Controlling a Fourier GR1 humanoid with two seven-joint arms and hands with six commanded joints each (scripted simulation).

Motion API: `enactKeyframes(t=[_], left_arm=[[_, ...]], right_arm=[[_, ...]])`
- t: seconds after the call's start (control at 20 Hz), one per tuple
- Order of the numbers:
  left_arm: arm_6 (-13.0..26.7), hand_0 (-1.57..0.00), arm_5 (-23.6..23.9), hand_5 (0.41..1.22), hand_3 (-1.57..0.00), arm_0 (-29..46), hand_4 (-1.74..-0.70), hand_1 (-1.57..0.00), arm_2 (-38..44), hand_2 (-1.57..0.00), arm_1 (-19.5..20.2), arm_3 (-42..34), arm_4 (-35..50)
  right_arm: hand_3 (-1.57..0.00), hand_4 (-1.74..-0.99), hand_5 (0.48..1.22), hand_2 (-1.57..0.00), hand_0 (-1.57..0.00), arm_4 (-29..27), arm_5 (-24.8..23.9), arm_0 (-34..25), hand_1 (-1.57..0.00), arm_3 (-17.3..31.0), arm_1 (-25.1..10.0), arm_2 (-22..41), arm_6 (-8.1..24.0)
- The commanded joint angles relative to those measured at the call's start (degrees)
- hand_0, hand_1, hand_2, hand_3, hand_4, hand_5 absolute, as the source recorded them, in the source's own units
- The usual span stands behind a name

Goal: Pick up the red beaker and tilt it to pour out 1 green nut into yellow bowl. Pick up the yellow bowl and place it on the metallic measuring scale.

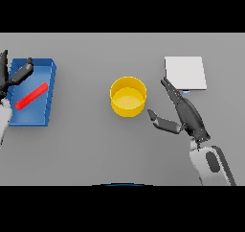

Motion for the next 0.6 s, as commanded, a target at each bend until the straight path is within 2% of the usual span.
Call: enactKeyframes(t=[0.0,0.05,0.2,0.55], left_arm=[[-0.7,-0.03,0.0,0.662,-0.03,0.2,-0.75,-0.03,0.2,-0.03,0.1,0.1,0.2],[-1.2,-0.03,0.3,0.664,-0.02,0.7,-0.74,-0.02,-0.1,-0.02,0.0,-0.3,0.0],[-0.7,-0.01,-0.1,0.677,-0.01,0.2,-0.73,-0.01,-0.4,-0.01,-0.1,-0.1,-0.2],[-0.1,0.00,-0.6,0.701,0.00,-0.3,-0.74,0.00,-0.4,0.00,0.7,0.6,-0.4]], right_arm=[[0.00,-1.071,0.678,0.00,0.00,2.0,1.7,-2.0,0.00,0.8,-1.6,1.3,1.1],[0.00,-1.094,0.677,0.00,0.00,3.1,3.8,-3.8,0.00,1.2,-3.3,2.2,1.9],[0.00,-1.174,0.674,0.00,0.00,8.6,8.3,-9.7,0.00,3.4,-7.6,6.4,1.4],[0.00,-1.227,0.698,0.00,0.00,18.8,15.5,-23.1,0.00,12.0,-13.1,16.1,-4.5]])
